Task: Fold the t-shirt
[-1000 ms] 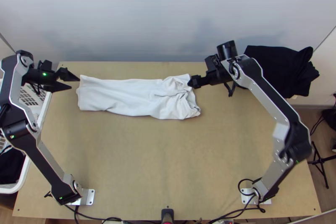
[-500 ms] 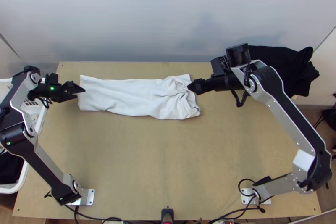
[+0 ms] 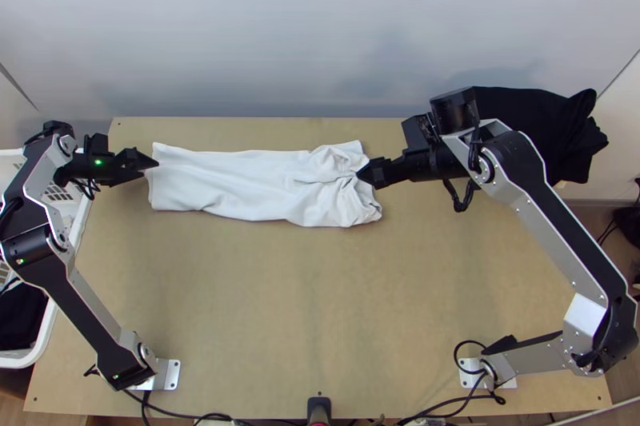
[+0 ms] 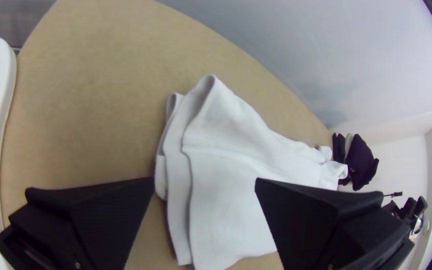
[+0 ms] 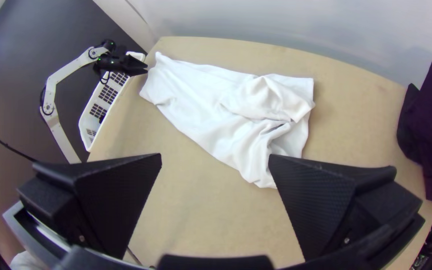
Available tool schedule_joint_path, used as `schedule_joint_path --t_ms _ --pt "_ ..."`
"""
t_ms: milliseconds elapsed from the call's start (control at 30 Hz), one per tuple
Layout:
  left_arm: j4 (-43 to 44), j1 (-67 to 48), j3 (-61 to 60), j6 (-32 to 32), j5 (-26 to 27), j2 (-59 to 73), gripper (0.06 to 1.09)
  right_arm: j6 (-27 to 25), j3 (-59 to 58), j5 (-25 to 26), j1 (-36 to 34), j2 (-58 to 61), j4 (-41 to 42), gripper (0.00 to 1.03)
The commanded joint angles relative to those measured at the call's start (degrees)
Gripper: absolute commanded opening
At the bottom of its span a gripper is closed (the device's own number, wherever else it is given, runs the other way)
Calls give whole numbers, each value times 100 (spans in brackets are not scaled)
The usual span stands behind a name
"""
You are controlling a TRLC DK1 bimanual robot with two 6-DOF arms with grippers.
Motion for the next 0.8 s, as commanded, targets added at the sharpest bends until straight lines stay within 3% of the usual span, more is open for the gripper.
schedule_joint_path --t_ms 0,433,667,767 --pt "20 -31 222 89 -23 196 104 27 -76 0 77 39 -12 99" --pt "-173 -488 213 221 -84 354 104 36 -173 0 86 -22 -64 99" --pt "-613 -936 72 229 144 416 103 18 -243 0 77 -40 -117 99" --pt "-709 -998 55 194 408 407 92 18 -305 0 86 -92 -135 99"
